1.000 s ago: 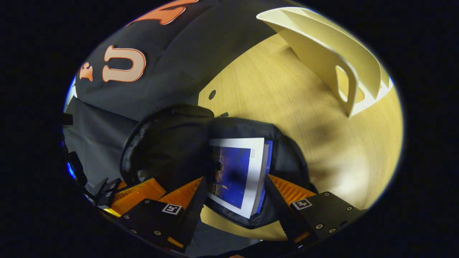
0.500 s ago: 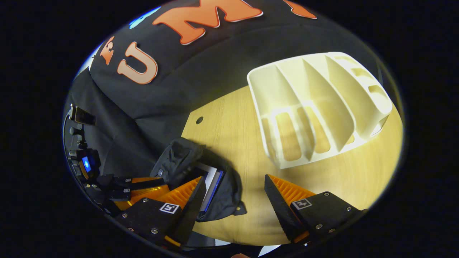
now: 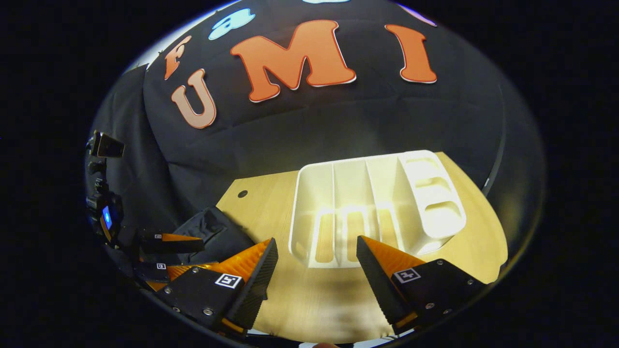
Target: Open the schoolbag, grab two books from the bookshelf and put them into the schoolbag.
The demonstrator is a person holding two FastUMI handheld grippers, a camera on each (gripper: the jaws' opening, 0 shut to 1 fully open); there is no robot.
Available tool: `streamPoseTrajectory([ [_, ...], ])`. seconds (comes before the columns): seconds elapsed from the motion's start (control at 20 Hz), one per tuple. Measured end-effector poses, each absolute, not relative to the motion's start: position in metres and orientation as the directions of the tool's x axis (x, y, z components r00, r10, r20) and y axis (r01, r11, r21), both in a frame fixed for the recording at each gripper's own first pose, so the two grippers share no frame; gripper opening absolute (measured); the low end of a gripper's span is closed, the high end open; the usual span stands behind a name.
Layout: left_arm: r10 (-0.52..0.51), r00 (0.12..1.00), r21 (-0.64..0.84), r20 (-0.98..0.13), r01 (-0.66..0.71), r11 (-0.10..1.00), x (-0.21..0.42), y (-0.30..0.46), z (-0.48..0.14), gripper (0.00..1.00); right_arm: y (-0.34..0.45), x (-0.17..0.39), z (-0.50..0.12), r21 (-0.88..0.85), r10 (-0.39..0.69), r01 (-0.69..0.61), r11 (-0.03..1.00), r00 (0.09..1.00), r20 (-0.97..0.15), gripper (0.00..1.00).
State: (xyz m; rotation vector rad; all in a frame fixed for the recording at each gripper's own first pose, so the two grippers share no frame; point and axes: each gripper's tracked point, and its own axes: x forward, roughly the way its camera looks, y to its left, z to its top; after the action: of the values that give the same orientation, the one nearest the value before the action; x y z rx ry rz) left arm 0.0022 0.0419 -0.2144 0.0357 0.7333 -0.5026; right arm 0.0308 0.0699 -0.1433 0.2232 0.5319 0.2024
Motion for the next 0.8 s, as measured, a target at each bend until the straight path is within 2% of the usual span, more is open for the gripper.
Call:
streamPoseTrajectory([
  [0.3, -0.381, 0.773, -0.072, -0.507, 0.402, 0.913, 0.015, -0.005, -0.158, 0.99, 0.022, 0.023, -0.117, 0.191, 0.211, -0.141, 0.971, 0.883, -0.419, 0.98],
  [0.8, -0.291, 0.91, -0.073, -0.295, 0.282, 0.957, -0.004, -0.05, -0.095, 0.98, -0.026, 0.017, -0.063, 0.11, 0.197, -0.173, 0.979, 0.941, -0.275, 0.98],
])
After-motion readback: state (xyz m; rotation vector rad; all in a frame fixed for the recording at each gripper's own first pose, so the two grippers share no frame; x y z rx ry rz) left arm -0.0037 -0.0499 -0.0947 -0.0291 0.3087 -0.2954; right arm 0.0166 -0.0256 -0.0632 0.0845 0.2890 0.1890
